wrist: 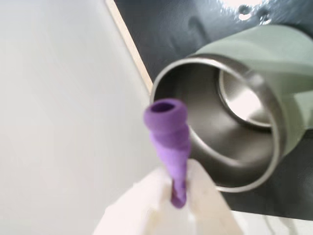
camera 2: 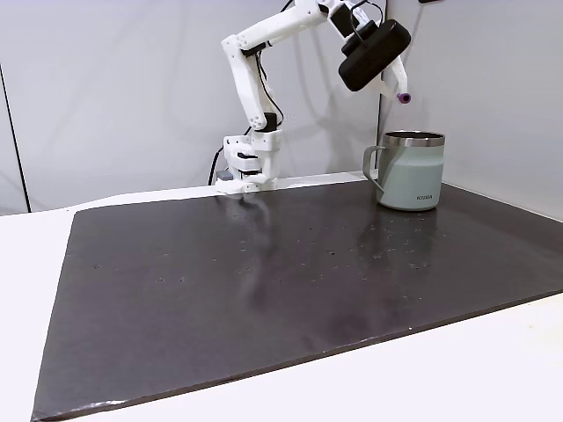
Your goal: Grasp a pengrip and put it in the cup.
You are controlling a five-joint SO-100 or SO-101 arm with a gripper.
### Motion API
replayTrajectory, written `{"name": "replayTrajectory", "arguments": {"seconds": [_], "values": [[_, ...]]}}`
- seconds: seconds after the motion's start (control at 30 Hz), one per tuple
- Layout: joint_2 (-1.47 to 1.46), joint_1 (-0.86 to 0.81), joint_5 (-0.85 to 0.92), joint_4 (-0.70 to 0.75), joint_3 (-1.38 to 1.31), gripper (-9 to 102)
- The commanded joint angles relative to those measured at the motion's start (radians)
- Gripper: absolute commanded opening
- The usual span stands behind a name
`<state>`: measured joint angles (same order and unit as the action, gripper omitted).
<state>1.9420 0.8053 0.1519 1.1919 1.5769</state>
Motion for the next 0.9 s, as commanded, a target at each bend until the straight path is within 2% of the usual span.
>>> {"name": "replayTrajectory", "arguments": {"seconds": [0.0, 0.47, 0.63, 0.77, 0.87], "values": [[-0.017, 0.048, -0.021, -0.054, -0.071, 0], [-0.081, 0.061, -0.023, -0.063, -0.097, 0], [-0.071, 0.060, -0.020, -0.046, -0.087, 20], [-0.066, 0.060, -0.020, -0.046, -0.077, 26], [-0.063, 0.060, -0.020, -0.046, -0.077, 26]]}}
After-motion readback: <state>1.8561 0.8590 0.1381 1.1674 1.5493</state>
